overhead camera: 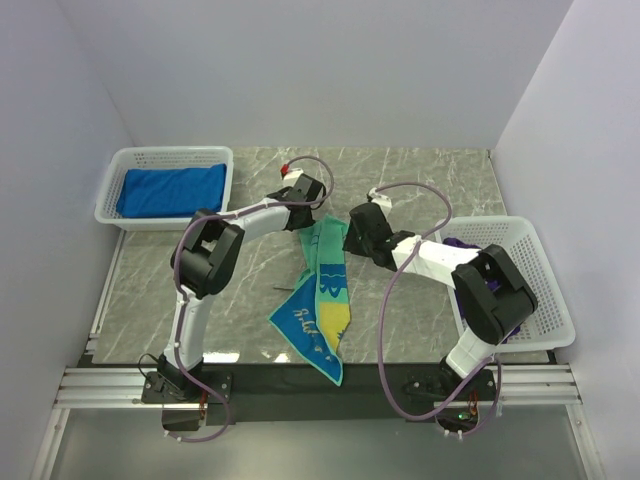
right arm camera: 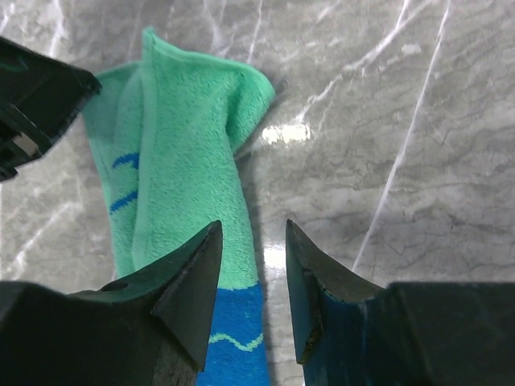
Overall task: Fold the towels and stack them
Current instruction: Flatten out the crumpled towel
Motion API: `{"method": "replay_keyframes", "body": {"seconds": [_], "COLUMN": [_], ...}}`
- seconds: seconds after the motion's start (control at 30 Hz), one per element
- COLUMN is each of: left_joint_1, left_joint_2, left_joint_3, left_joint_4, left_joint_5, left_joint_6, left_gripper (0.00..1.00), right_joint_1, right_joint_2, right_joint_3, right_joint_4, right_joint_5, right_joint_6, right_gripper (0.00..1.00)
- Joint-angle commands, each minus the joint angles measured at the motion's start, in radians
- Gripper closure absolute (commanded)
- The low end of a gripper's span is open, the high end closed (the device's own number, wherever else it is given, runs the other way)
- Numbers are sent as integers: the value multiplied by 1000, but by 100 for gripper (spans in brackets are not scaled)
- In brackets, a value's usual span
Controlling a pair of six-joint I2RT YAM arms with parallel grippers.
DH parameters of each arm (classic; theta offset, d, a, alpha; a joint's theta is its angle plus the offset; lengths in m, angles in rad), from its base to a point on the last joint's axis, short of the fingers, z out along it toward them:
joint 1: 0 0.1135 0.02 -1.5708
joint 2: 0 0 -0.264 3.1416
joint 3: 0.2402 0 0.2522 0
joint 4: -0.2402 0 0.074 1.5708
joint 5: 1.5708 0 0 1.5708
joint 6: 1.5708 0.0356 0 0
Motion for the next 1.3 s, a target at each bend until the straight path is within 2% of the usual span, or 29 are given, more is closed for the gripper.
{"method": "replay_keyframes", "body": {"seconds": [0.0,0.1,0.23,0.27,0.6,0.8,1.27], "left_joint_1": [-15,-21,-27,-29,-27,-27,-29], "left_joint_2": [82,91,93,93,-27,-84,-101], "left_joint_3": [-10,-13,-20,-25,-117,-201,-263], "left_joint_4": [-85,-85,-87,-86,-82,-63,-27], "left_joint_5": [41,47,50,49,-9,7,33], "left_joint_6": [-6,-8,-6,-5,-21,-44,-77], "left_gripper": [69,77,97,99,99,99,99], "right_joint_1": [-4,-4,-3,-4,-4,-4,-1], "right_joint_2": [-51,-54,-57,-55,65,179,398], "right_joint_3": [-21,-27,-32,-30,149,286,497], "right_joint_4": [61,70,85,88,73,53,-77], "right_joint_5": [1,-2,-5,-7,-5,1,39], "right_joint_6": [-6,-6,-3,-3,37,72,103], "right_gripper": [55,49,47,47,49,52,53]}}
